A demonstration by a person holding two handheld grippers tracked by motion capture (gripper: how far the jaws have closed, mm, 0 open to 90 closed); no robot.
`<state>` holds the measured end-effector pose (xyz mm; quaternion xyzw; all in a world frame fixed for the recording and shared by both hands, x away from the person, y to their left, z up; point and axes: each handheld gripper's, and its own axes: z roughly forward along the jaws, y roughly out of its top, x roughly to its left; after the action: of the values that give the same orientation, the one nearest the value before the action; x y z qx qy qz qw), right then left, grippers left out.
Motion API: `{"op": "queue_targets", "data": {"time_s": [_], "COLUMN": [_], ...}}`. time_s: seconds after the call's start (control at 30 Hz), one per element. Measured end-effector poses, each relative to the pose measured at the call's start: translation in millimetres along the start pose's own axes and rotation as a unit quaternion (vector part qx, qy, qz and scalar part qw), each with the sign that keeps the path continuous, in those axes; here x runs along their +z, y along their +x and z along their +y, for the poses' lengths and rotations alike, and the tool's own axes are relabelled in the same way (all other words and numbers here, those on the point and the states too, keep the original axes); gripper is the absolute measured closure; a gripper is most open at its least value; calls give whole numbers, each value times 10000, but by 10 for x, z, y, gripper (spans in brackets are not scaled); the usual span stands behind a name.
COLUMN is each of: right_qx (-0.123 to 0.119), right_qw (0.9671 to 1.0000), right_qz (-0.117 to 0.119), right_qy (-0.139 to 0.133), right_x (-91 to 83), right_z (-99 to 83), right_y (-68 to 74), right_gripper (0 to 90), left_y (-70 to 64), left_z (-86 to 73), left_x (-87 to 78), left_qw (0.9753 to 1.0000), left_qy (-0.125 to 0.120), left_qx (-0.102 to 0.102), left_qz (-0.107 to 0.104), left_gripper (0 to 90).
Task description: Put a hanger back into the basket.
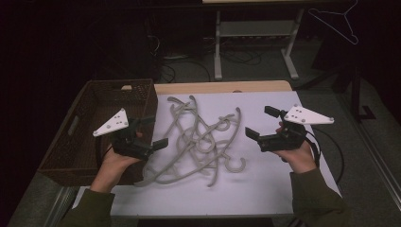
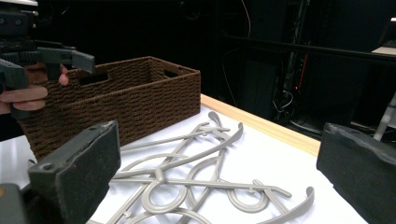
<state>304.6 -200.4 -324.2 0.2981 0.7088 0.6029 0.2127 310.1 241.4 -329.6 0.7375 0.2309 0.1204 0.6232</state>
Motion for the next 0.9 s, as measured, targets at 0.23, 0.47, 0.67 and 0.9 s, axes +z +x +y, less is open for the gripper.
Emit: {"op": "queue_targets", "data": {"time_s": [0.23,0.47,0.67,0.9], "right_qx": [-71,-16,-12,26], "right_qw": [9994,9980,9966,9947], "right_qz": [-108,-166,-189,-205], "right_qy": [314,607,806,1010], "right_x": [-7,-31,-35,-91], "right_z": [-60,-168,-297,-476], "right_y": [21,52,63,71], "right_gripper": [0,0,0,0], "left_y": [-49,-121,-174,-202], "left_z": [4,3,-16,-43], "left_x": [68,154,223,291], "left_qw": [9996,9986,9974,9964], "left_qy": [254,513,697,828], "left_qx": [-11,79,131,138], "left_qz": [76,97,133,109], "left_gripper": [0,0,0,0]}}
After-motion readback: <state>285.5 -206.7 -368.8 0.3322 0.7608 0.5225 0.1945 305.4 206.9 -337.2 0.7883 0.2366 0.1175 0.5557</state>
